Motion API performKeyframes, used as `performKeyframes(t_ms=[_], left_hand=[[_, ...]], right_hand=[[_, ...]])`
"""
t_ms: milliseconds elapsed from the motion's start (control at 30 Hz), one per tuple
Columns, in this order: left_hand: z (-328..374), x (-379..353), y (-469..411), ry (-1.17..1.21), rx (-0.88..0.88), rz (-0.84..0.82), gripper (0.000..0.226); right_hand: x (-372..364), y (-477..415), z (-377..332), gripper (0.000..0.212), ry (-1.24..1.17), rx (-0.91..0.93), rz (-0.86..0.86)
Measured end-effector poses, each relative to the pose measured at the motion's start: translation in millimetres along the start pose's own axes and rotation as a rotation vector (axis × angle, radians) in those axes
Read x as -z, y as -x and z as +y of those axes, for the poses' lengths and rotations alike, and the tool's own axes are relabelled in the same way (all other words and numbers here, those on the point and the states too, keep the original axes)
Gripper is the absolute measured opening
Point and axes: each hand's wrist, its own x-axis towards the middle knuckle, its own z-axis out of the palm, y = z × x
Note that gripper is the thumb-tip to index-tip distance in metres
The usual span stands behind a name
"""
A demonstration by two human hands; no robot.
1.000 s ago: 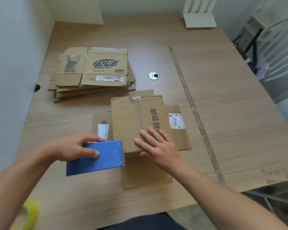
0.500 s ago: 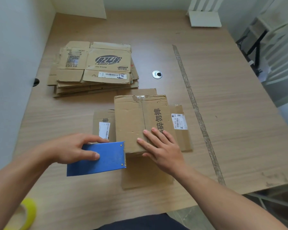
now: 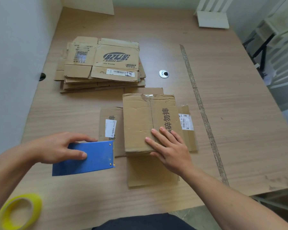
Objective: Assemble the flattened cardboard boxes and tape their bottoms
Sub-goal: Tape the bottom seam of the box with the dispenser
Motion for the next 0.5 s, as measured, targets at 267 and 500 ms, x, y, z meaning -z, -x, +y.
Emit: performKeyframes(t_ms=[267, 500], left_hand=[[1, 0, -11, -0.083, 0.038, 0.043, 0.041], [11, -19, -31, -0.32, 0.067, 0.192, 0.051]], right_hand=[[-1, 1, 0, 0.043, -0.011, 0.001, -0.008], [0, 0, 0, 0.044, -0.028, -0.012, -0.033]])
